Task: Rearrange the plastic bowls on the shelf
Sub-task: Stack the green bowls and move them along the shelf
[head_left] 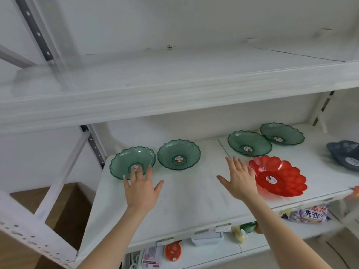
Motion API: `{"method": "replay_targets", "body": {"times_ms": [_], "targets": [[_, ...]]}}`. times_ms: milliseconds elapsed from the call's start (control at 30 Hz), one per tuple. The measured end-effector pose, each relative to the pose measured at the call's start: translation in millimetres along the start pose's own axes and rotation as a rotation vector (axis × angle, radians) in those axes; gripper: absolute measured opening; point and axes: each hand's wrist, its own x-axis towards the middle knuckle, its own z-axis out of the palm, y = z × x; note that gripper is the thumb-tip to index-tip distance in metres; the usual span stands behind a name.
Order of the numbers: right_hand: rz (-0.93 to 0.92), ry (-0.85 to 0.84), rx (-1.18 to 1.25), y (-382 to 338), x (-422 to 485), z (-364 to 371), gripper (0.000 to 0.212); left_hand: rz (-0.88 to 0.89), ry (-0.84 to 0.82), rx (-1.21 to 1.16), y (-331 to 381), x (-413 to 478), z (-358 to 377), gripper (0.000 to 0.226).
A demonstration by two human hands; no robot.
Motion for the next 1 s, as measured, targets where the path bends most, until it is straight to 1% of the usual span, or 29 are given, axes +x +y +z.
{"method": "replay_targets", "body": {"times_ms": [167,300,433,500,633,667,800,1000], "targets": [[-0.007,0.014,-0.009,63.2,-7.2,-24.8,0.083,0.051,0.026,-0.005,77.1,-19.1,-2.8,0.073],[-0.033,0.005,-0.010,127.6,-4.5,-41.8,0.085,0.035,0.044,-0.065,155.0,-27.8,4.3,0.072],[-0.088,-0.013,-0.040,190.8,3.0,-60.4,0.092,0.005,0.038,-0.093,237.5,-33.3,12.3,0.073],[-0.101,-0.005,-0.062,220.9,8.2,-67.3,0.092,0.010,0.032,-0.091,274.1,-33.4,15.0,0.073],[-0.071,-0.012,-0.047,279.4,21.4,-78.2,0.100,0.046,0.017,-0.086,337.6,-24.7,16.6,0.074],[-0.057,-0.005,-0.042,293.6,26.5,-79.4,0.099,0.058,0.014,-0.084,351.6,-20.4,17.1,0.074],[0.008,0.013,-0.036,347.5,51.4,-84.2,0.086,0.081,0.001,-0.054,397.2,4.5,23.8,0.074],[0.048,0.019,-0.018,428.3,104.0,-83.3,0.083,-0.002,0.010,-0.033,453.9,45.5,49.5,0.076]]}}
